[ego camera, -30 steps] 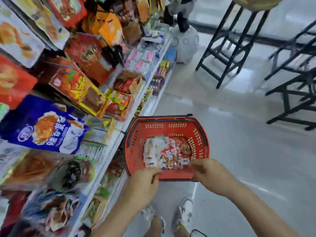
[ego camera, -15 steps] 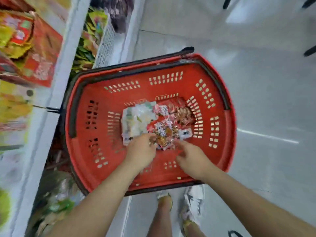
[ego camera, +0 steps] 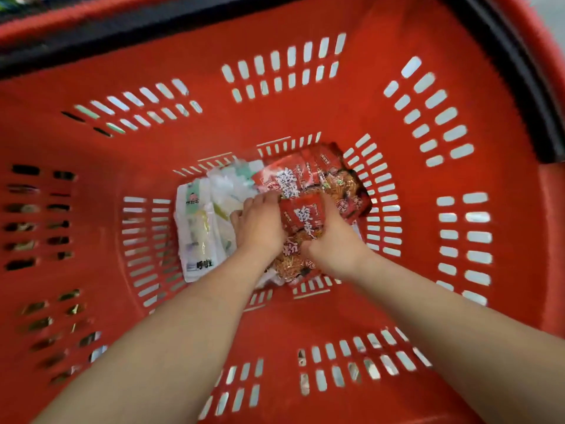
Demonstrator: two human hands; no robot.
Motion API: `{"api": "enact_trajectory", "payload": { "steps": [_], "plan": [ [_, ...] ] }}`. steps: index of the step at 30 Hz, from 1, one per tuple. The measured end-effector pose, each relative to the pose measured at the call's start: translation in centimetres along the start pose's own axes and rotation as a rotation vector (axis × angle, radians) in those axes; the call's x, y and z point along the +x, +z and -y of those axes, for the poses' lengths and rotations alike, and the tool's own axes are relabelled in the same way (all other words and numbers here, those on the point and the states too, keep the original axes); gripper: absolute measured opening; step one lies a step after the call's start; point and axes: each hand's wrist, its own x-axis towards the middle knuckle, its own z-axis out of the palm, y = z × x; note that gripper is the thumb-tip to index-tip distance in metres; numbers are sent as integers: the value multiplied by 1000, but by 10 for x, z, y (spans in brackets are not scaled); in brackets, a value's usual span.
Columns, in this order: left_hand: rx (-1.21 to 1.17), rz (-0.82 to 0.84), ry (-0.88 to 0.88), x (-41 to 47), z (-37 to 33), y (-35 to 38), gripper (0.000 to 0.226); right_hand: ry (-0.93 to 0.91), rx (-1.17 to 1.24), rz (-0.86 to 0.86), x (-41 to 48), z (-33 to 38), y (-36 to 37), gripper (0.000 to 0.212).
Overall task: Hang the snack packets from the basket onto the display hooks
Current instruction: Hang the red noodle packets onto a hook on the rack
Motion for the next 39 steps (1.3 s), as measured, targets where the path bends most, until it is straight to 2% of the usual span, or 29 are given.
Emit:
{"api": "enact_trajectory", "payload": {
  "steps": [3,5,6,9,11,13,15,18,20,23,26,29,31,33,36,37,39],
  "plan": [
    [-188,-28,65,-9,3,-8,31,1,-22,-46,6,7,5,102],
    [-378,60,103,-21,5,-23,23,-25,-125,-35,7,9,3,103],
    [-460,104,113,-26,8,-31,19,-27,-219,-24,6,10,2,92],
    [-642,262,106,-28,21,-52,23,-62,-410,-62,2,15,-5,32],
    [-836,361,55,-20,25,-58,18,-74,-394,-90,2,19,-9,20],
    [-1005,308,-55,-4,21,-55,14,-40,-361,-123,3,20,-17,21],
    [-904,142,-142,21,14,-45,34,9,-352,-194,2,18,-25,22],
    [-474,79,-108,53,0,-29,65,52,-421,-264,-5,14,-32,29],
    [-392,51,-126,62,-10,-24,57,77,-440,-283,-13,15,-34,32],
    [-317,-47,-83,49,-16,-23,16,99,-454,-306,-26,21,-38,27],
    [-305,63,5,31,-7,-22,17,96,-420,-311,-46,26,-40,24],
    [-271,201,38,34,1,-27,62,97,-322,-373,-61,25,-43,25],
    [-216,243,77,40,-6,-24,79,112,-199,-443,-60,22,-45,25],
    [-195,210,73,42,-20,-11,71,98,-97,-502,-54,19,-46,12],
    [-186,138,77,31,-29,7,30,74,-20,-530,-46,13,-42,13],
    [-218,128,96,24,-28,9,20,55,10,-539,-46,13,-41,10],
    [-432,108,92,10,-23,-1,17,29,75,-567,-54,16,-38,11]
  ]
}}
